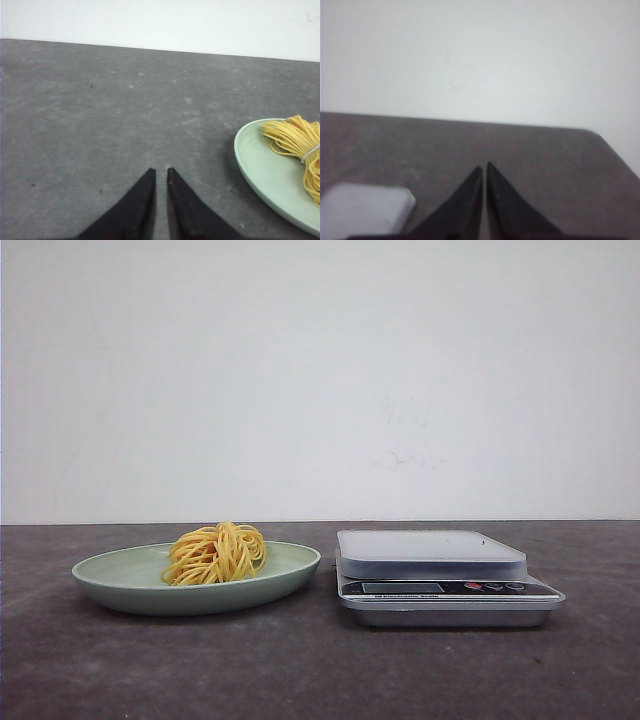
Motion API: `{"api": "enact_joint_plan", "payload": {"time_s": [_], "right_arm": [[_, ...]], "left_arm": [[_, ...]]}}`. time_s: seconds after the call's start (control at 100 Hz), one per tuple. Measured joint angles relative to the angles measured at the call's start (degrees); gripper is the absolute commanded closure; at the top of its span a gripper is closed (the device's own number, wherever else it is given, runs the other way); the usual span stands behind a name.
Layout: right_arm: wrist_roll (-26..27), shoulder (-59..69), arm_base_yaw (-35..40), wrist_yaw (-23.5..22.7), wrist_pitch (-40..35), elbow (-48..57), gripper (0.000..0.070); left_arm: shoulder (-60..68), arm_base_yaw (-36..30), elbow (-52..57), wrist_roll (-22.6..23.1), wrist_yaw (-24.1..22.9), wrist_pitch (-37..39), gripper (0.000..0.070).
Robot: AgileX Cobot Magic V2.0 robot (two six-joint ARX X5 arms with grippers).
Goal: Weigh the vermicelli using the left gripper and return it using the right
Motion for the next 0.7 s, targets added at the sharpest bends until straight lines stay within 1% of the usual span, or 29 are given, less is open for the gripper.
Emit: {"api": "enact_joint_plan", "payload": {"time_s": [0.13,0.31,0.56,0.66,0.7], "right_arm": [[-0.2,-1.1,-0.2,2.3,2.8,-5.1,0.0695],[-0.3,-1.1,-1.1,1.9,8.8,-10.4,0.0695],[-0.3,-1.1,-1.2,1.2,8.5,-16.5,0.0695],[-0.3,-1.1,-1.2,1.2,4.7,-16.8,0.0695],[-0.3,-1.1,-1.2,1.2,4.7,-16.7,0.0695]], "left_arm": [[0.0,0.0,0.0,0.0,0.0,0.0,0.0697],[0.0,0.0,0.0,0.0,0.0,0.0,0.0697],[0.0,0.0,0.0,0.0,0.0,0.0,0.0697],[0.0,0.0,0.0,0.0,0.0,0.0,0.0697],[0.0,0.0,0.0,0.0,0.0,0.0,0.0697]]}}
